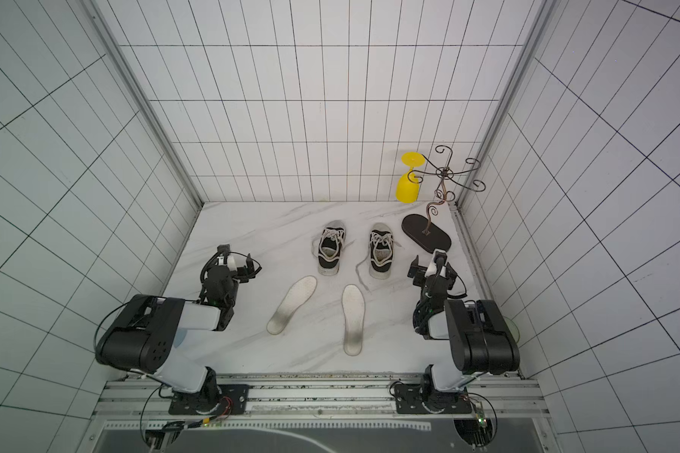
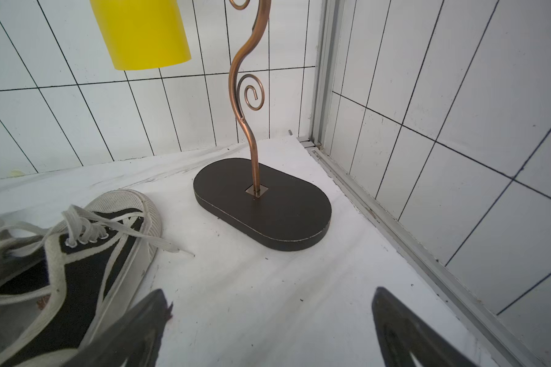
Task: Insert the insole into the shoe
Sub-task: Pick up the shoe at the center of the board.
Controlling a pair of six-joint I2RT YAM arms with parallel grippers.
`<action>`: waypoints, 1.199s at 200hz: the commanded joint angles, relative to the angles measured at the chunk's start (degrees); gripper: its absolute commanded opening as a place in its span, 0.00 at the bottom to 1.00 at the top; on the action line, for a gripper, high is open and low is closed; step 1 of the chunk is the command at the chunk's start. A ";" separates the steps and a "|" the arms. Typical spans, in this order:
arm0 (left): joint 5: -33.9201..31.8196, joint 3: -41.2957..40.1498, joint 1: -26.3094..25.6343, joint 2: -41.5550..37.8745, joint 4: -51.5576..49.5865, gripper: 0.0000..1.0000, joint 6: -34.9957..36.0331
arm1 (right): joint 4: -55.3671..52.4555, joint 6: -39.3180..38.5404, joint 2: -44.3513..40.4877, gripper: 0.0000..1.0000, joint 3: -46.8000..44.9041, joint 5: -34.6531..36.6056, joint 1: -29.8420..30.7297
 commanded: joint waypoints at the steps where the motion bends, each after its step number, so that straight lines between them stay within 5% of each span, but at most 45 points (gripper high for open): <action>1: 0.67 0.74 0.03 -0.83 1.33 0.98 -0.22 | 2.30 -0.57 -0.16 0.99 -0.78 -0.09 -0.14; 93: 0.16 2.25 1.74 -2.43 -0.45 0.98 -2.02 | 2.12 -0.37 -0.33 0.99 -0.61 -0.72 -0.50; 115: -4.64 11.56 1.44 -8.67 -20.29 0.98 -4.75 | -13.70 0.01 -7.74 0.97 5.56 1.91 -0.18; 140: 5.40 23.94 2.78 -8.99 -38.94 0.97 -14.71 | -41.47 7.36 -12.53 0.96 21.69 -4.61 0.06; 160: 0.05 34.92 -3.66 -6.37 -59.04 0.97 -20.41 | -50.91 14.61 -11.23 0.90 29.58 -13.68 4.77; 177: -0.99 40.43 -8.98 -4.31 -71.82 0.97 -24.95 | -59.22 14.80 -8.71 0.88 36.49 -11.80 13.43; 217: 11.74 41.92 -15.44 -1.36 -77.77 0.94 -28.73 | -72.78 19.81 -0.44 0.81 49.50 -14.98 24.99; 240: 15.09 46.17 -19.13 2.33 -82.03 0.94 -30.89 | -76.66 23.68 4.93 0.75 54.45 -17.92 26.51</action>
